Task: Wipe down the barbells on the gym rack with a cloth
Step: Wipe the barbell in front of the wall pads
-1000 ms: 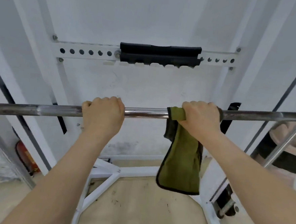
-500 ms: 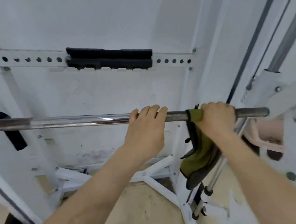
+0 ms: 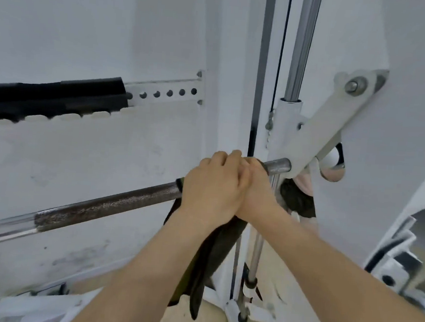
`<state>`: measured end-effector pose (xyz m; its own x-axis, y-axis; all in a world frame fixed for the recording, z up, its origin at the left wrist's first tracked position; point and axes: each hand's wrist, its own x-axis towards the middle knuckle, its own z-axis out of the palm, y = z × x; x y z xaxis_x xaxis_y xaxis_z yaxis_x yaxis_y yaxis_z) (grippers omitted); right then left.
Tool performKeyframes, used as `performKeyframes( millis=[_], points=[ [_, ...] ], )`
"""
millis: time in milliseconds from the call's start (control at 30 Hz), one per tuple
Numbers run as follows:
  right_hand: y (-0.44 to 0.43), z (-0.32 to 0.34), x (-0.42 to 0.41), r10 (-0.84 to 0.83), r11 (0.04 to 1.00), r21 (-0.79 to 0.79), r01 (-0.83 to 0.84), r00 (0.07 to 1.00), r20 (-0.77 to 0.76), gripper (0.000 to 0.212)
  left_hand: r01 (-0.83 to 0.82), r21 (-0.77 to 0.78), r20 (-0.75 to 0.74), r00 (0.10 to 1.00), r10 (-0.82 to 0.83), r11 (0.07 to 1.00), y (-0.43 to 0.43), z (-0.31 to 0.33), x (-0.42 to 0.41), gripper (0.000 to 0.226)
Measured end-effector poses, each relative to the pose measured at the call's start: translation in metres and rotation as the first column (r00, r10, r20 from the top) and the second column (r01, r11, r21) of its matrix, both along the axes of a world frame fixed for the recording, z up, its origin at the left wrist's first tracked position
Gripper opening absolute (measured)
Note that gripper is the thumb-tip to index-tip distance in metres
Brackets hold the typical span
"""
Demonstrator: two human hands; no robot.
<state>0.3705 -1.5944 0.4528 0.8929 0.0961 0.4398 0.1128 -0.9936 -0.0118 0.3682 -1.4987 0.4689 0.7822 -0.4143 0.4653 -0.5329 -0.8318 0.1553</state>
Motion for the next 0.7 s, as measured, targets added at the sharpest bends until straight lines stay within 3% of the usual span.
performKeyframes(
  millis=[100, 200, 233, 333, 433, 533, 600, 700],
  points=[
    [-0.052, -0.01, -0.005, -0.089, 0.995, 0.049, 0.085, 0.992, 0.091, 0.025, 0.127, 0.091, -0.023, 0.992, -0.126, 0.988, -0.049, -0.002, 0.005, 0.057],
    [-0.061, -0.013, -0.01, -0.173, 0.922, 0.356, 0.152, 0.985, 0.028, 0.056, 0.173, 0.122, -0.093, 0.982, -0.162, 0.977, -0.068, 0.009, 0.016, 0.06],
    [-0.056, -0.011, -0.015, -0.187, 0.912, 0.382, 0.149, 0.98, 0.063, 0.064, 0.187, 0.09, -0.145, 0.974, -0.173, 0.978, -0.068, 0.014, 0.022, 0.064],
    [-0.057, -0.022, -0.037, -0.152, 0.98, 0.157, 0.125, 0.973, 0.174, 0.08, 0.195, 0.025, -0.256, 0.949, -0.182, 0.98, -0.064, 0.023, 0.03, 0.076],
    [-0.07, -0.047, -0.071, -0.155, 0.957, 0.269, 0.112, 0.977, 0.144, 0.07, 0.127, 0.259, -0.203, 0.976, -0.075, 0.958, -0.069, 0.02, 0.026, 0.089],
    [-0.072, -0.061, -0.09, -0.191, 0.886, 0.448, 0.124, 0.976, 0.107, 0.05, 0.053, 0.404, -0.092, 0.996, -0.017, 0.913, -0.09, 0.018, 0.029, 0.06],
    [-0.073, -0.061, -0.089, -0.213, 0.791, 0.592, 0.155, 0.977, 0.029, 0.049, 0.024, 0.381, -0.052, 0.999, -0.005, 0.924, -0.102, 0.016, 0.034, 0.037],
    [-0.068, -0.054, -0.084, -0.204, 0.665, 0.729, 0.163, 0.978, -0.033, 0.055, -0.014, 0.337, -0.015, 1.0, 0.02, 0.941, -0.11, 0.014, 0.037, 0.025]
  ],
)
